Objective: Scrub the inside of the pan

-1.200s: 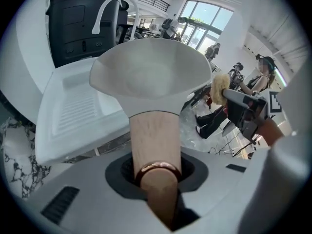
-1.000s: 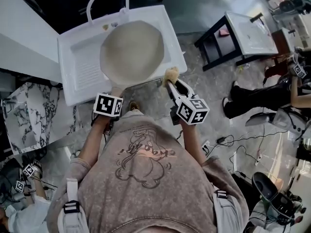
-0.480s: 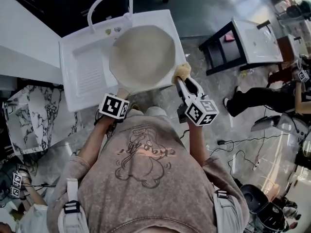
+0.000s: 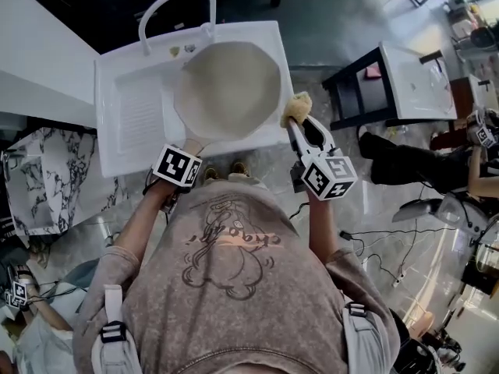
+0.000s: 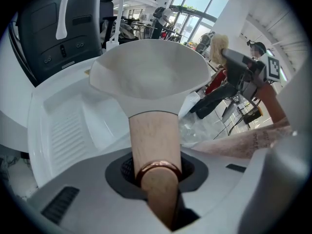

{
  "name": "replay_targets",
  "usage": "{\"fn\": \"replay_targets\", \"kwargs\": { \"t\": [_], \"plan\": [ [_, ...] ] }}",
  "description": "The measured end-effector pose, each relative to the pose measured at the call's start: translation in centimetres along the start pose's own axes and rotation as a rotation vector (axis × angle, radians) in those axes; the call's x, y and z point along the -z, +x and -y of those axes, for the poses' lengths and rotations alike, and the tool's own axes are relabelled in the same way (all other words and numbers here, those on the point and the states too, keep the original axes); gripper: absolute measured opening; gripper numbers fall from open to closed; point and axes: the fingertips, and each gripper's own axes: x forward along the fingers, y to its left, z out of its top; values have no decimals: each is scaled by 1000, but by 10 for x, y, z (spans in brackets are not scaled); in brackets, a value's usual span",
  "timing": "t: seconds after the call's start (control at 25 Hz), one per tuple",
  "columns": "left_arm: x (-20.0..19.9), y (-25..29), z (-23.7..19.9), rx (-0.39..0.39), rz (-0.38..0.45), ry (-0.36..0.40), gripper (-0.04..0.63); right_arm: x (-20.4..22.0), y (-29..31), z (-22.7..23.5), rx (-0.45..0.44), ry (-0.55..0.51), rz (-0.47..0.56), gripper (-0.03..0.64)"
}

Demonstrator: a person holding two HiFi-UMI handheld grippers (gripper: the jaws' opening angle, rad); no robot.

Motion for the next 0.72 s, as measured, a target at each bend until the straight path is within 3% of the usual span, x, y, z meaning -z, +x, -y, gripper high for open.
{"fn": "replay_targets", "kwargs": {
  "t": [0.32,0.56,0.72],
  "plan": [
    [-13,14,8,35,-30,63,109,-29,32,-1,-44,-163,-31,144],
    [-14,21,22,90,-57,77,109,-32,62,-28,-164,-258,-76,144],
    [-12,26,26,82,-90,132,109,-20,79,-43,-220,-313,-124,144]
  ]
}}
